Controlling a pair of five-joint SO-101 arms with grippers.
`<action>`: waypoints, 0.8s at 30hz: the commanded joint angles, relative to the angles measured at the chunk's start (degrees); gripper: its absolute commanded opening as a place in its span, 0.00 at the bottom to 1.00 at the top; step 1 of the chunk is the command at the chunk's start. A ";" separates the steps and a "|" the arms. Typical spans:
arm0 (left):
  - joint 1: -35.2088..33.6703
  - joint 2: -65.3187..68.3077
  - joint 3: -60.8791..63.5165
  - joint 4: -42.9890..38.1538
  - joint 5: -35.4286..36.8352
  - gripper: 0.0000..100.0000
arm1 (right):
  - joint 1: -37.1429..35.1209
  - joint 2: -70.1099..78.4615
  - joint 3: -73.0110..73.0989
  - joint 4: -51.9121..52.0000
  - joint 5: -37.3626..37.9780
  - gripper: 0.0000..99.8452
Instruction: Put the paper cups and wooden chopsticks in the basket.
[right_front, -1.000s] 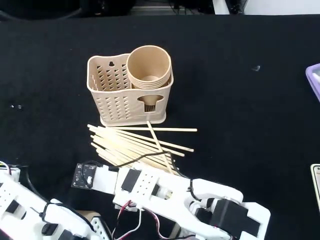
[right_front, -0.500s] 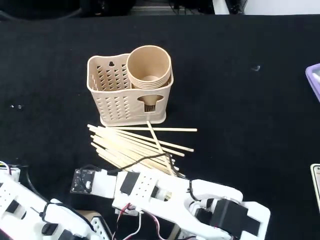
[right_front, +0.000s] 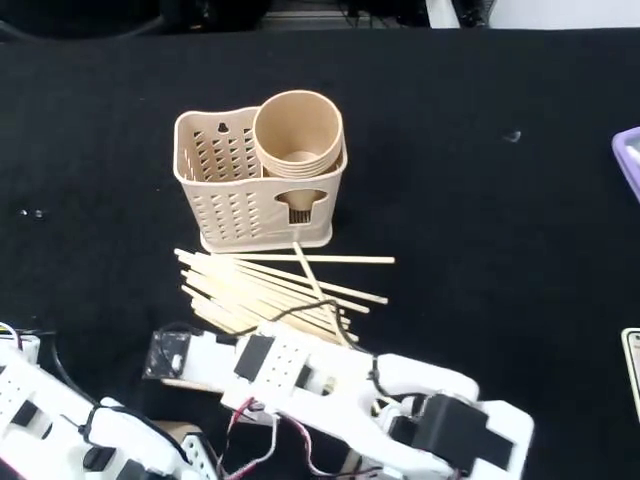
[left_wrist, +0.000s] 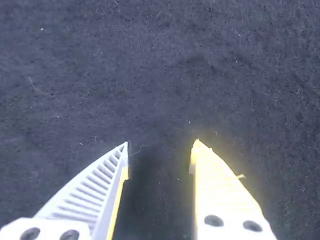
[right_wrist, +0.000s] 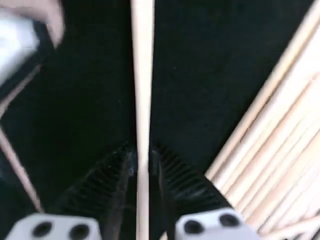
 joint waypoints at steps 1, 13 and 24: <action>-0.04 -0.26 -3.47 -1.14 0.62 0.21 | 1.41 -9.71 -4.70 7.38 3.25 0.01; -0.04 -0.26 -3.47 -1.14 0.62 0.21 | 16.79 -31.43 -9.19 12.04 4.75 0.01; 12.35 -0.79 0.40 -3.96 -4.75 0.21 | 25.58 -40.75 -27.03 2.64 -2.90 0.01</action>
